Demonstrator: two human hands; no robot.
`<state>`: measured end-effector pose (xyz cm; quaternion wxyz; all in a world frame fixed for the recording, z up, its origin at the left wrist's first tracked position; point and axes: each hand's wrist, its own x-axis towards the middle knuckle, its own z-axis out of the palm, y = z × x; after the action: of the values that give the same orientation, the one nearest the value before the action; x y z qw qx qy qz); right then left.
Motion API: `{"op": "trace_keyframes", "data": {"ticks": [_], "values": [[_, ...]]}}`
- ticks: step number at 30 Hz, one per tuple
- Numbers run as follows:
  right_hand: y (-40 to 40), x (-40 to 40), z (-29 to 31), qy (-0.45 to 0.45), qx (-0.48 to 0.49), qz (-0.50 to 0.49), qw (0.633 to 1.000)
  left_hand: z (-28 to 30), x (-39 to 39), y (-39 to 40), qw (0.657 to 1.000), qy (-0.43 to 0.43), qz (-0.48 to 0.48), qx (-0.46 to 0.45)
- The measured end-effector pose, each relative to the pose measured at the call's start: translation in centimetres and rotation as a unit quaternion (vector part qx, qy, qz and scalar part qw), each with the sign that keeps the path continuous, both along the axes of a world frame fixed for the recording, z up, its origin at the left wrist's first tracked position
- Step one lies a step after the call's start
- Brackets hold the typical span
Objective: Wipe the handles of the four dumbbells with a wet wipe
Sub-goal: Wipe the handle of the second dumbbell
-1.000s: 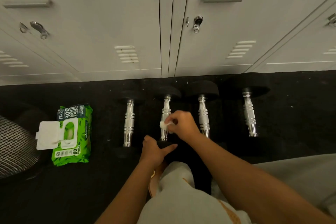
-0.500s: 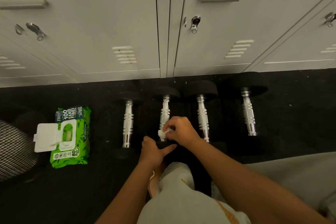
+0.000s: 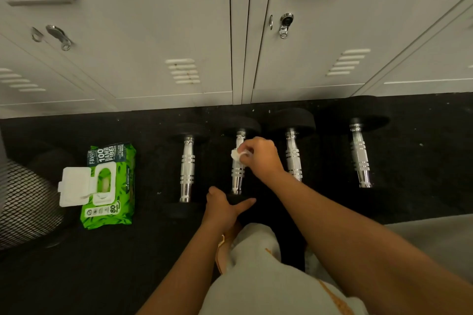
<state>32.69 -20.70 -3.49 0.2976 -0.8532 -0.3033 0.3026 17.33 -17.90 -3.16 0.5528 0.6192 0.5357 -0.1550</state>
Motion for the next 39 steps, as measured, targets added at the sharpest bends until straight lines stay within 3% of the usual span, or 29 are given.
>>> {"op": "trace_keyframes", "data": {"ticks": [6,11,16,22,28,39], "values": [[-1.9,-2.1,-0.1,0.010,0.003,0.043,0.999,0.1,0.1,-0.1,1.000,0.001,-0.006,0.012],[-0.2,-0.9,-0.1,-0.013,0.012,-0.014,1.000,0.1,0.1,-0.1,1.000,0.006,-0.004,0.011],[-2.4,-3.5,-0.6,-0.016,0.004,0.030,0.999,0.2,0.1,-0.2,1.000,0.003,-0.011,0.011],[0.2,-0.8,-0.4,-0.071,0.018,-0.021,0.997,0.0,0.0,-0.2,1.000,-0.005,0.002,0.009],[-1.2,-2.0,-0.3,-0.041,0.040,0.023,0.998,0.0,0.0,-0.1,1.000,-0.007,-0.001,0.013],[-0.7,-1.3,-0.5,-0.039,0.055,-0.023,0.997,0.1,0.1,-0.2,1.000,-0.010,-0.002,0.006]]}}
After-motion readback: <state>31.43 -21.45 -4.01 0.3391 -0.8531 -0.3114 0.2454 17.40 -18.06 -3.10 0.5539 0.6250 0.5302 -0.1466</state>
